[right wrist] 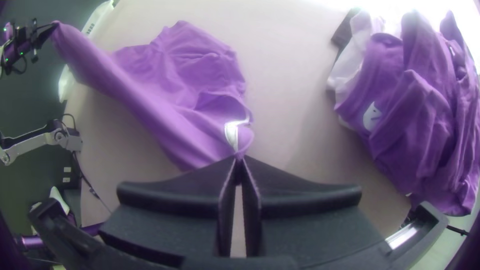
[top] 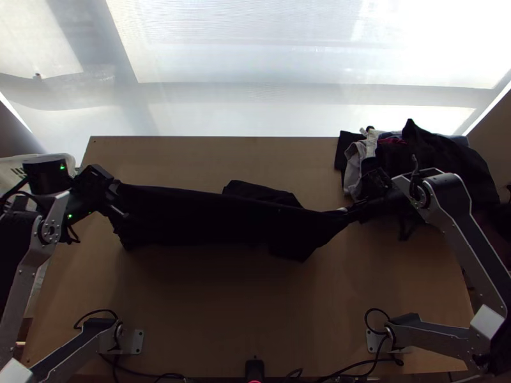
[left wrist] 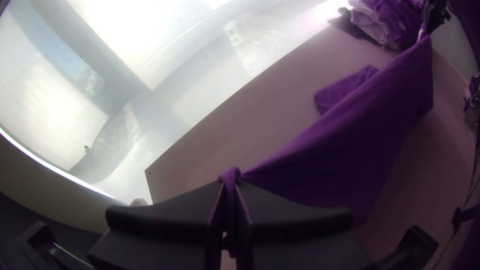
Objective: Fold the t-shirt
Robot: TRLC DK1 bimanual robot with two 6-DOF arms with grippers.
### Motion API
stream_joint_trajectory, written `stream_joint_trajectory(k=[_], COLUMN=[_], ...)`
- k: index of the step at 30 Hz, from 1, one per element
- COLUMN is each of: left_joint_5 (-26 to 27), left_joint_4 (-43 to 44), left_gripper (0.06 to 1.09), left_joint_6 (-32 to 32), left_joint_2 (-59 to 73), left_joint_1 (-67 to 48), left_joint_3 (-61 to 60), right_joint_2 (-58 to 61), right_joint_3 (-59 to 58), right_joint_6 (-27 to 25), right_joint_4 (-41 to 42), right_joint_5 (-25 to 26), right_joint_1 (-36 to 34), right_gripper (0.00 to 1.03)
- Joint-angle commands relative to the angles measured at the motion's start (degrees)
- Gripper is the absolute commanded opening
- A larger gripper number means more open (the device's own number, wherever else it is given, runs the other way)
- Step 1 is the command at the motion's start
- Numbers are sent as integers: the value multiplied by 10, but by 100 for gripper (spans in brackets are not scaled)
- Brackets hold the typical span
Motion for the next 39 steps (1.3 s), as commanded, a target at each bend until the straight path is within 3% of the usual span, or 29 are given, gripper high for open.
stream_joint_trajectory(k=[1, 6, 13, 14, 15, 16, 18, 20, 25, 29, 32, 34, 36, 39], left_joint_5=[3, 2, -3, -3, -3, -5, -5, -4, -3, 1, 7, 7, 7, 7], left_joint_4=[126, 214, 224, 224, 224, 224, 223, 223, 199, 138, 86, 70, 70, 71], left_gripper=[14, 14, 14, 15, 23, 47, 99, 105, 105, 104, 103, 103, 103, 103], left_joint_6=[5, 2, -6, -7, -10, -11, -17, -29, -46, -28, 17, 48, 71, 86], left_joint_2=[117, 277, 421, 426, 430, 430, 426, 424, 410, 360, 294, 254, 225, 207], left_joint_1=[0, 15, 33, 34, 36, 37, 41, 48, 58, 55, 32, 19, 17, 18], left_joint_3=[-71, -7, 82, 87, 92, 92, 94, 101, 131, 145, 99, 47, -5, -60], right_joint_2=[58, 158, 299, 305, 307, 307, 307, 310, 279, 250, 225, 211, 207, 212], right_joint_3=[-6, 26, 94, 98, 99, 99, 99, 109, 112, 115, 90, 56, 22, -4], right_joint_6=[12, 44, 48, 50, 49, 47, 49, 47, 40, 26, 17, 16, 14, 14], right_joint_4=[68, 185, 219, 219, 219, 218, 207, 179, 171, 100, 49, 48, 61, 86], right_joint_5=[-11, 15, 53, 53, 53, 54, 64, 66, 66, 66, 66, 66, 65, 65], right_joint_1=[21, -14, -36, -35, -34, -29, -20, -13, -9, 14, 45, 57, 65, 67], right_gripper=[3, 3, 3, 12, 33, 55, 85, 98, 98, 94, 93, 90, 81, 81])
